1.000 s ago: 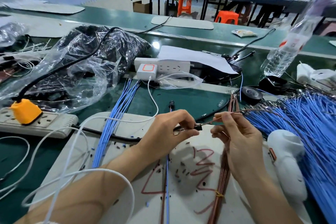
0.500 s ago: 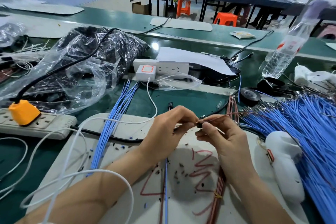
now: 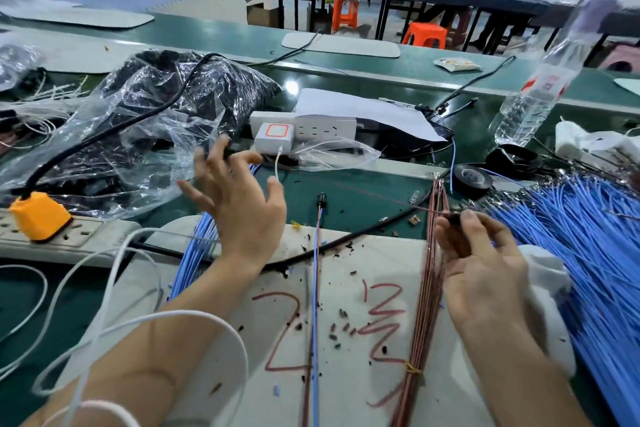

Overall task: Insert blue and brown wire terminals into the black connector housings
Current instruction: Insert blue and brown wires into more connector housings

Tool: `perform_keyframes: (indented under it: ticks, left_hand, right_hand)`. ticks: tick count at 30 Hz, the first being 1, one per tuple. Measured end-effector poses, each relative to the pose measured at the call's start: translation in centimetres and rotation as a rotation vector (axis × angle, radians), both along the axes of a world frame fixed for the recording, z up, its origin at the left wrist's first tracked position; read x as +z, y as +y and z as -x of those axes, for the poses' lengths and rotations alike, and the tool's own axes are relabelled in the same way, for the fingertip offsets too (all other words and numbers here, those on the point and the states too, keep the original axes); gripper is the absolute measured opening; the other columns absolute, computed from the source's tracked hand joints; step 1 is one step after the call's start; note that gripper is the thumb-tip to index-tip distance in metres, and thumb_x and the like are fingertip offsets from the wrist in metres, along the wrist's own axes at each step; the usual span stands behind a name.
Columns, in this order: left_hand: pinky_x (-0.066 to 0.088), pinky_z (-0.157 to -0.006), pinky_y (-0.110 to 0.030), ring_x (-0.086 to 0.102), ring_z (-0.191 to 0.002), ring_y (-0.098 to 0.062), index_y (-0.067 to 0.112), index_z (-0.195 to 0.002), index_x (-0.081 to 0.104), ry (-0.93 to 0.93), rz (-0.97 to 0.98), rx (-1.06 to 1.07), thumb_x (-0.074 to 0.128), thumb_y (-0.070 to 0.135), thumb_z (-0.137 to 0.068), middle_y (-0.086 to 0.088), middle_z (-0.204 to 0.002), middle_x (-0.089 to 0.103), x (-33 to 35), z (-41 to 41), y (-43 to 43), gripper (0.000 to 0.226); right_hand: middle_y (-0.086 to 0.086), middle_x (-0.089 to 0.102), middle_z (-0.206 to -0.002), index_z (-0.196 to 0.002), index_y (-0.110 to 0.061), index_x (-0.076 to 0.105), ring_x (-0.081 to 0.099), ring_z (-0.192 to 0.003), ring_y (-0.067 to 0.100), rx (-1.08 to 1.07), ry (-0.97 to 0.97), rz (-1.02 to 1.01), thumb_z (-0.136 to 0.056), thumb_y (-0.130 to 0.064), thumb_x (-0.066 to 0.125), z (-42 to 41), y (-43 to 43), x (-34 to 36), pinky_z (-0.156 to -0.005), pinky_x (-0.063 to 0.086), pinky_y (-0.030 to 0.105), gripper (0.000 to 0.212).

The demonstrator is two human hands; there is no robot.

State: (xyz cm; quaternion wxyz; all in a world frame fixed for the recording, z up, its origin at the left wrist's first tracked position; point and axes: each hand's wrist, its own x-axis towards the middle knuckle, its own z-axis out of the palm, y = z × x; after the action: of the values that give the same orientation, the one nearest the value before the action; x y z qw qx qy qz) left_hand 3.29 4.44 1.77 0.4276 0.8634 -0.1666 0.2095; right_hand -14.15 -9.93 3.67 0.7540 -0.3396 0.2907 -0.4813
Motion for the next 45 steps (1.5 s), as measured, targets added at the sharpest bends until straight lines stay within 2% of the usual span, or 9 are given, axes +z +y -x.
perform_keyframes:
  ticks: [2,4,6,9,18,25,37,42,45]
  left_hand:
    - [0.012,-0.117,-0.048,0.028,-0.135,-0.023,0.01,-0.11,0.055,-0.25,-0.016,-0.21,0.058,0.021,-0.084,-0.011,-0.142,0.039,0.3,1.2,-0.3,0.029]
    - [0.044,-0.092,-0.035,0.053,-0.098,-0.012,0.008,-0.119,0.054,-0.299,0.073,-0.579,0.057,0.025,-0.087,-0.006,-0.121,0.055,0.6,2.8,-0.6,0.037]
    - [0.048,-0.076,-0.021,0.055,-0.076,-0.006,0.01,-0.126,0.052,-0.213,0.092,-0.847,0.062,0.02,-0.089,0.001,-0.108,0.062,0.4,4.4,-0.8,0.04]
    - [0.052,-0.078,-0.021,0.062,-0.08,-0.004,0.006,-0.111,0.063,-0.141,0.128,-0.967,0.065,0.005,-0.086,0.002,-0.095,0.066,-0.4,5.4,-1.2,0.025]
    - [0.054,-0.066,-0.039,0.064,-0.076,-0.018,-0.001,-0.092,0.066,-0.125,0.193,-1.018,0.066,0.002,-0.085,-0.007,-0.087,0.065,-0.7,5.2,-1.3,0.008]
    - [0.054,-0.068,-0.029,0.063,-0.077,-0.012,0.0,-0.091,0.066,-0.143,0.218,-0.985,0.066,0.001,-0.085,-0.003,-0.086,0.065,-0.9,5.0,-1.1,0.006]
    - [0.055,-0.068,-0.034,0.065,-0.079,-0.016,-0.006,-0.093,0.067,-0.115,0.243,-1.014,0.062,-0.003,-0.086,-0.008,-0.088,0.067,-1.1,4.9,-1.1,0.009]
    - [0.055,-0.07,-0.031,0.065,-0.079,-0.015,-0.005,-0.093,0.067,-0.095,0.255,-1.01,0.061,-0.004,-0.086,-0.007,-0.089,0.067,-1.1,5.1,-1.1,0.009]
    - [0.056,-0.07,-0.032,0.065,-0.078,-0.015,-0.005,-0.093,0.067,-0.077,0.252,-1.015,0.061,-0.004,-0.086,-0.007,-0.088,0.067,-1.2,5.1,-1.1,0.009]
  right_hand:
    - [0.001,0.068,-0.067,-0.084,-0.016,0.06,0.069,-0.062,0.014,-0.03,0.149,0.331,-0.088,-0.004,0.063,0.0,1.2,0.2,-0.064,0.056,0.02,0.013]
    - [-0.002,0.07,-0.073,-0.085,-0.023,0.063,0.069,-0.065,0.013,-0.024,0.248,0.631,-0.084,-0.012,0.068,0.0,2.5,0.0,-0.065,0.055,0.017,0.012]
    - [-0.005,0.07,-0.077,-0.087,-0.029,0.065,0.069,-0.068,0.01,0.025,0.283,0.814,-0.079,-0.02,0.072,0.1,3.8,-0.3,-0.065,0.052,0.014,0.015]
    - [-0.005,0.069,-0.085,-0.09,-0.03,0.066,0.068,-0.076,0.011,0.102,0.316,1.004,-0.078,-0.015,0.075,0.1,5.0,-0.7,-0.069,0.053,0.016,0.02]
    - [-0.006,0.065,-0.082,-0.091,-0.023,0.06,0.067,-0.074,0.012,0.196,0.255,0.93,-0.073,-0.013,0.072,0.1,5.4,-0.6,-0.07,0.053,0.016,0.024]
    - [-0.006,0.063,-0.085,-0.089,-0.023,0.062,0.066,-0.078,0.014,0.211,0.286,0.971,-0.074,-0.017,0.07,-0.1,5.1,-0.9,-0.07,0.051,0.014,0.018]
    - [-0.003,0.063,-0.09,-0.09,-0.024,0.066,0.065,-0.08,0.014,0.178,0.315,1.078,-0.076,0.007,0.071,-0.1,4.9,-1.0,-0.071,0.053,0.017,0.035]
    - [-0.002,0.062,-0.093,-0.094,-0.021,0.065,0.063,-0.082,0.012,0.149,0.326,1.114,-0.077,-0.008,0.067,-0.1,5.0,-0.7,-0.072,0.053,0.016,0.022]
    - [-0.001,0.062,-0.092,-0.093,-0.018,0.066,0.064,-0.082,0.011,0.146,0.313,1.11,-0.077,0.0,0.07,-0.1,5.0,-0.8,-0.072,0.053,0.016,0.025]
